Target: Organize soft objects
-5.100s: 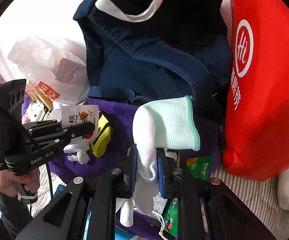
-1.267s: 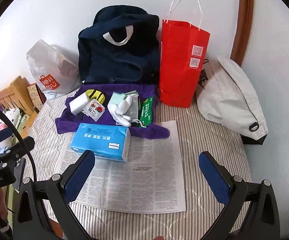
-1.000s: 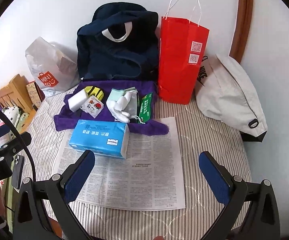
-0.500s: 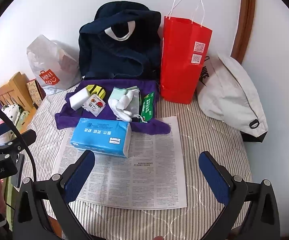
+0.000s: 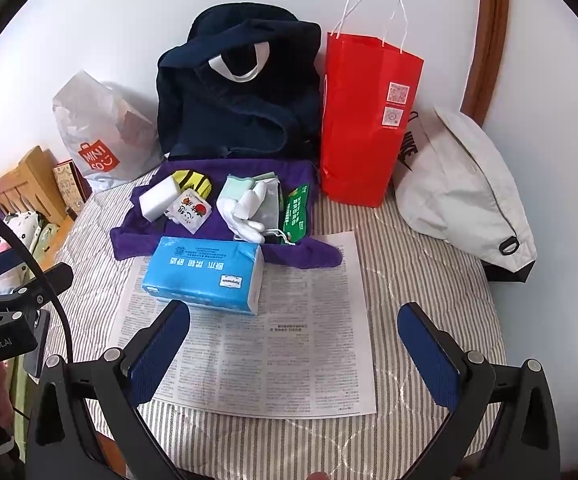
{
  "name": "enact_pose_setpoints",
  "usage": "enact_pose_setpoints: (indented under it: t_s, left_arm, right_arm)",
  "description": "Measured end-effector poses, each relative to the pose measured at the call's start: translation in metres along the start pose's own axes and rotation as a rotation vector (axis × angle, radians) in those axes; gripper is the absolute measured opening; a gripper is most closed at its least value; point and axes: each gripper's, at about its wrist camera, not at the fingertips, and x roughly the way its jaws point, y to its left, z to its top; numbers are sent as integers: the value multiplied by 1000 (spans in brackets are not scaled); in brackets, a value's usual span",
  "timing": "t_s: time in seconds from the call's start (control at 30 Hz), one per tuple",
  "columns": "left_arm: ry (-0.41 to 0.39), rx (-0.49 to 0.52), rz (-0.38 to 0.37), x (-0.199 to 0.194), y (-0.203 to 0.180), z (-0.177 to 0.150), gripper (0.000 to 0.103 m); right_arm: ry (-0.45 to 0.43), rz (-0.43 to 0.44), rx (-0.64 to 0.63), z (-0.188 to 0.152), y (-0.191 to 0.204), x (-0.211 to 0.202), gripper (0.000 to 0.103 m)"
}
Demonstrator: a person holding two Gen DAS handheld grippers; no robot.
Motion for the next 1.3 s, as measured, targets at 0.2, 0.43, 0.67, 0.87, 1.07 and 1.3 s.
enact_pose_setpoints:
  t_s: [0.2, 0.43, 0.67, 0.87, 1.07, 1.3]
  left_arm:
    - [1, 0, 0, 0, 2, 0, 103]
    - [3, 5, 0, 1, 2, 0, 103]
    - [3, 3, 3, 3, 3, 1, 103]
    - [-1, 7, 7, 3, 5, 1, 103]
    - [-11, 5, 4, 2, 7, 2, 103]
    - [-12, -3, 3, 2, 9, 3, 103]
  right_arm:
    - [5, -2, -3, 0, 1, 0, 102]
    - [3, -1, -3, 0, 2, 0, 102]
    - [7, -3, -6, 1, 3, 2, 102]
    - [7, -4, -9, 1, 3, 3, 102]
    - [4, -2, -9, 2, 3, 3, 102]
    - [0, -5, -7, 2, 4, 1, 102]
